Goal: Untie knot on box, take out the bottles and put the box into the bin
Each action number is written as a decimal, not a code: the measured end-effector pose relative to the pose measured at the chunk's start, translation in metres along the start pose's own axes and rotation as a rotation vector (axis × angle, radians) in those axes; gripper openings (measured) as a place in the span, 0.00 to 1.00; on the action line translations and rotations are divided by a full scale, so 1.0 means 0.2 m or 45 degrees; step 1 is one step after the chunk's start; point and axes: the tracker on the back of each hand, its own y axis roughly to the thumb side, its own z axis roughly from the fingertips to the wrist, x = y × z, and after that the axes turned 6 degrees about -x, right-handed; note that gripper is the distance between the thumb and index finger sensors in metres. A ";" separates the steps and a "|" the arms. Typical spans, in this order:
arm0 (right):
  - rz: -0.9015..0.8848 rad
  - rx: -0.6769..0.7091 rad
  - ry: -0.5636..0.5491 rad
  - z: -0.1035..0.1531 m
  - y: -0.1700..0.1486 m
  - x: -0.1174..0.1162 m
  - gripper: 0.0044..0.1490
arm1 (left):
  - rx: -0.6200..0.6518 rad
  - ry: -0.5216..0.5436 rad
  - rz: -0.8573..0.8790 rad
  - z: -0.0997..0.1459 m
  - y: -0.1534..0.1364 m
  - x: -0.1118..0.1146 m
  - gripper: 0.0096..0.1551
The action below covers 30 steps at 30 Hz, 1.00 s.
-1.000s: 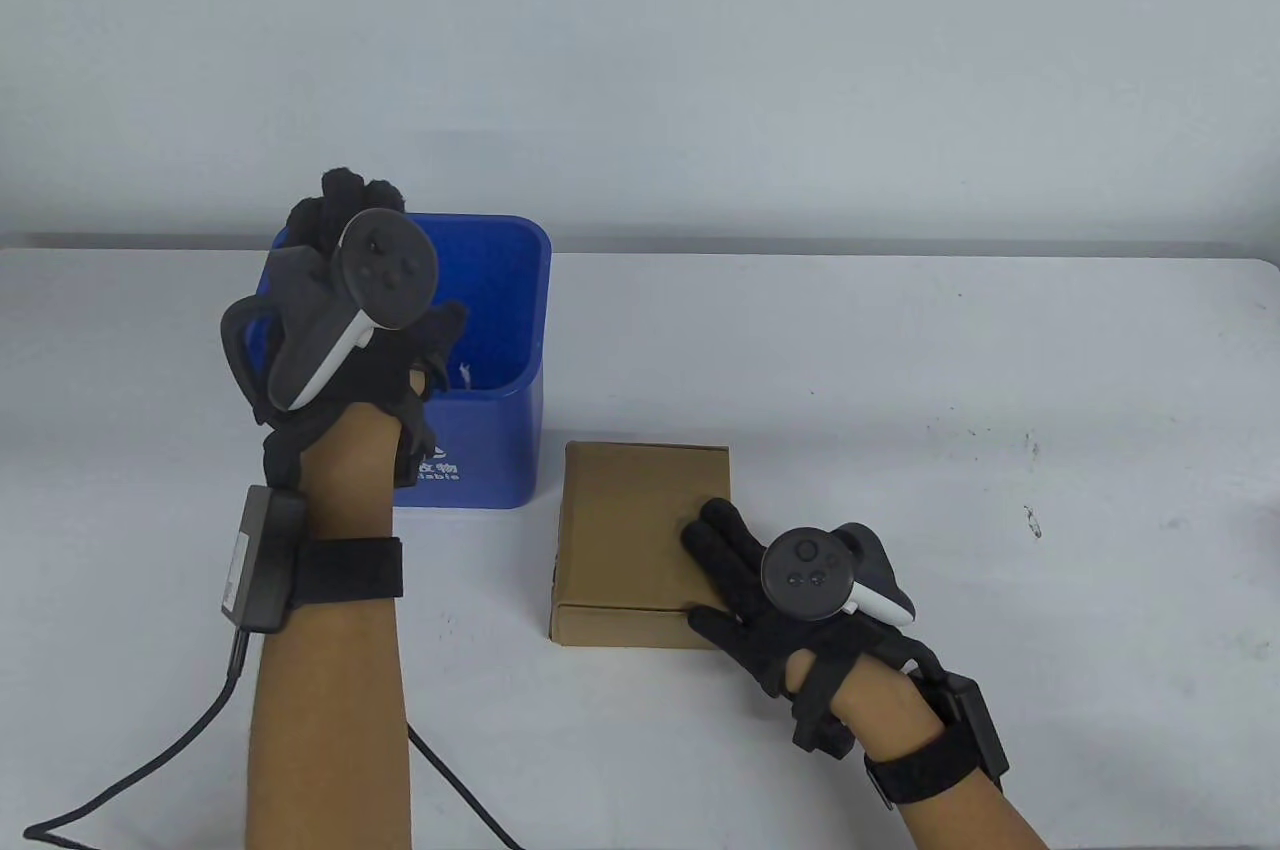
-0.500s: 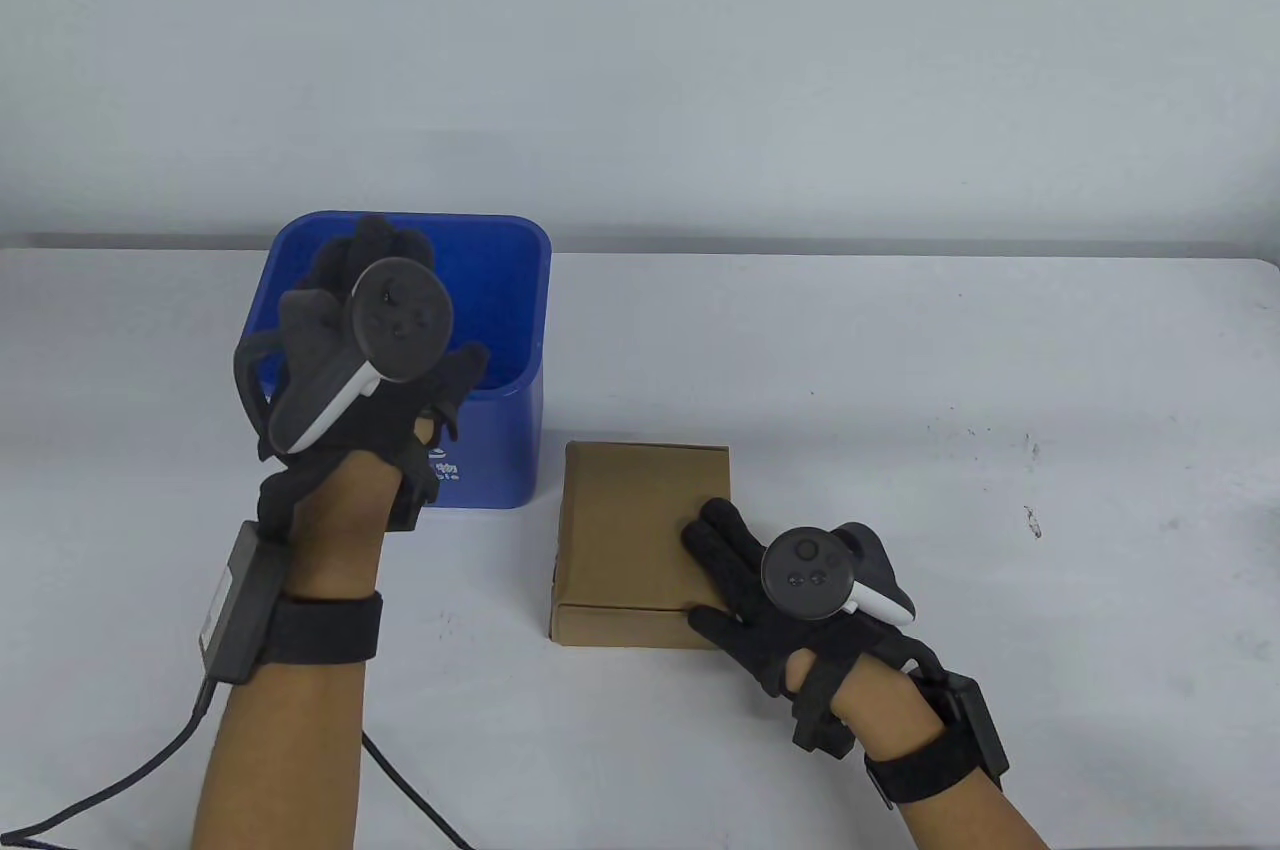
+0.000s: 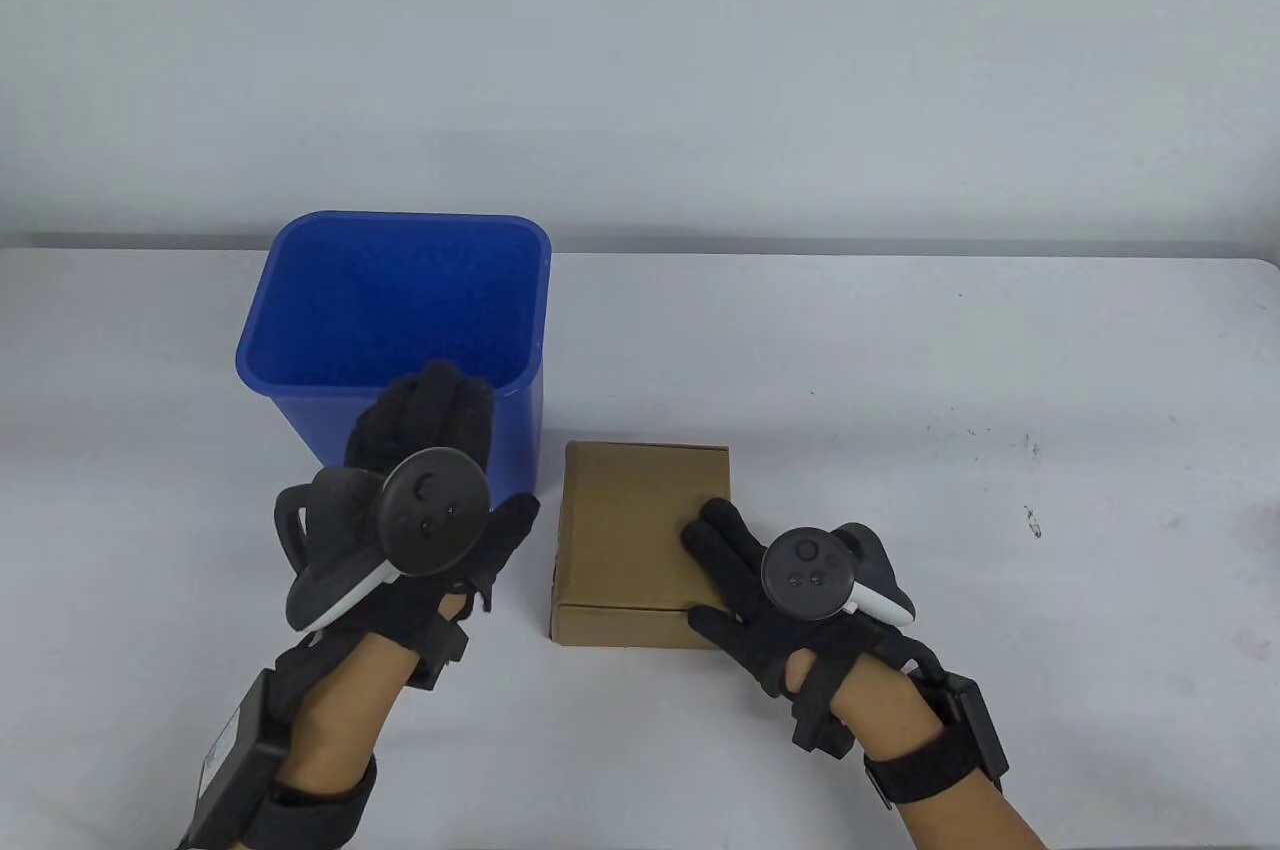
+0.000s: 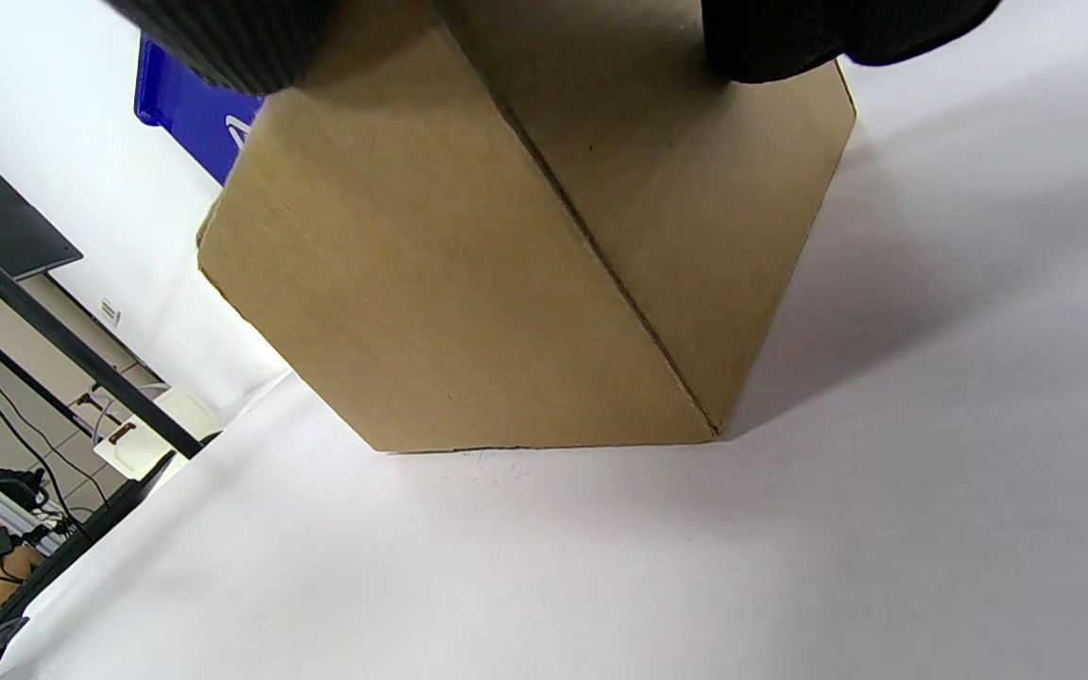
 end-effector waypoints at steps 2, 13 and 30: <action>0.001 0.000 0.000 0.00 0.00 0.00 0.50 | 0.029 -0.006 0.015 0.03 0.02 0.01 0.57; 0.011 0.001 0.010 0.01 0.00 0.01 0.50 | 0.149 -0.092 0.080 0.14 0.08 0.27 0.55; 0.128 -0.158 -0.356 0.06 -0.08 0.14 0.42 | 0.016 -0.158 0.076 0.04 -0.30 0.70 0.35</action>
